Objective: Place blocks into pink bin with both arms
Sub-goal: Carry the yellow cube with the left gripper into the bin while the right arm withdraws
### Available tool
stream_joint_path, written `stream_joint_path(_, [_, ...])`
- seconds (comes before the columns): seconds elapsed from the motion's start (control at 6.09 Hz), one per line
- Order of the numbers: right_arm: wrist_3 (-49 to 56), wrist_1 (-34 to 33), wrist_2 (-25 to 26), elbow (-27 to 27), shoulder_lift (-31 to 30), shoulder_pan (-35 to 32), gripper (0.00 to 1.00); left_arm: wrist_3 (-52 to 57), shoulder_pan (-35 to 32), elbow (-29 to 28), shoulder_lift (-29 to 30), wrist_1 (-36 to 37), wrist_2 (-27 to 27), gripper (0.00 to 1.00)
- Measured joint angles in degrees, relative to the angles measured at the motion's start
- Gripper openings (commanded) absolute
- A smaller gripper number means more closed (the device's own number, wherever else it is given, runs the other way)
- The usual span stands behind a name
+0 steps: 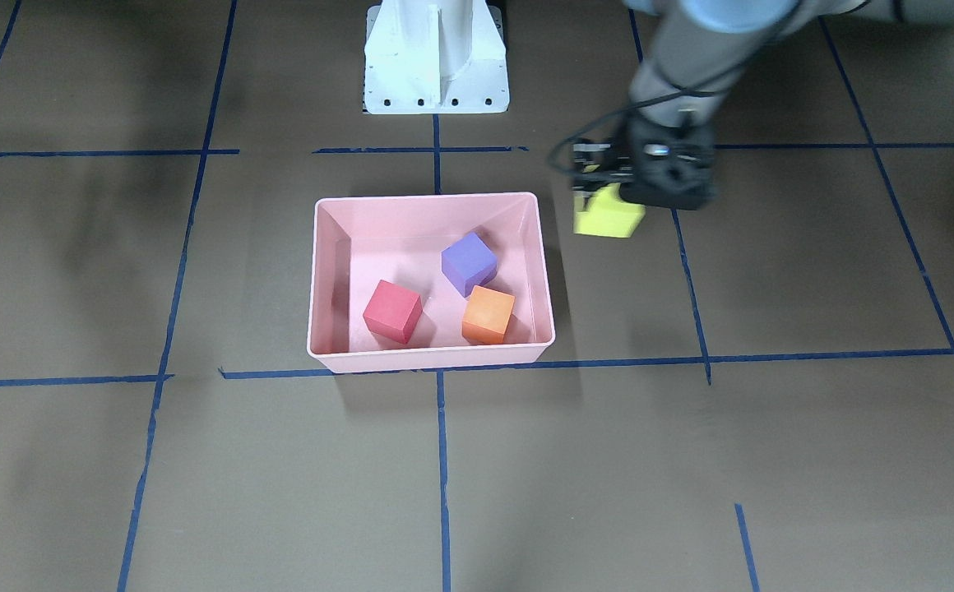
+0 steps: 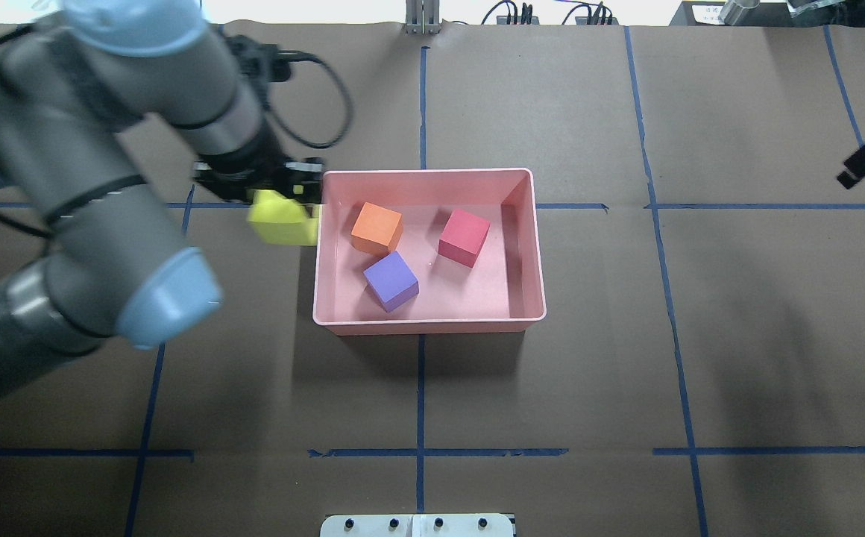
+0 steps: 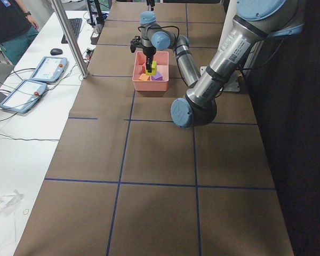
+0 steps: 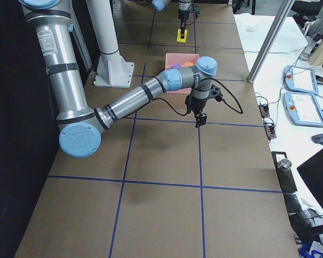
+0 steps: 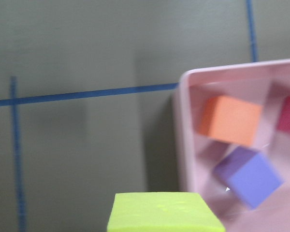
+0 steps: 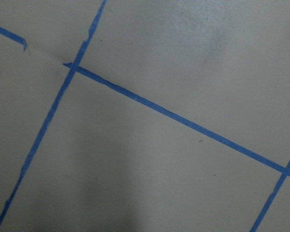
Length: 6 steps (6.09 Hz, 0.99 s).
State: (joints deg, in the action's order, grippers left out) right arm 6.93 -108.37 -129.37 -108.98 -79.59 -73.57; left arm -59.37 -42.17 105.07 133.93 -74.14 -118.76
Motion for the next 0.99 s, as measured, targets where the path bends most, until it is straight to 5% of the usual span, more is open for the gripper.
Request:
stream_joint_path(0.16, [3.32, 0.16, -0.35, 0.0, -2.13, -1.67, 1.0, -5.59, 3.14, -6.64, 7.3, -0.11, 2.94, 0.53])
stream_joint_path(0.33, [5.0, 0.98, -0.73, 0.0, -3.83, -2.86, 1.0, -9.49, 6.14, -13.04, 13.18, -0.7, 5.93, 1.0])
stream_joint_path(0.66, [5.58, 2.58, -1.33, -0.04, -5.58, -4.08, 1.0, -11.92, 8.68, -17.61, 16.8, -1.76, 8.53, 1.0])
stream_joint_path(0.99, [5.69, 2.86, -1.49, -0.15, -7.53, -5.81, 1.0, -6.63, 8.4, -11.1, 11.12, -1.53, 8.69, 1.0])
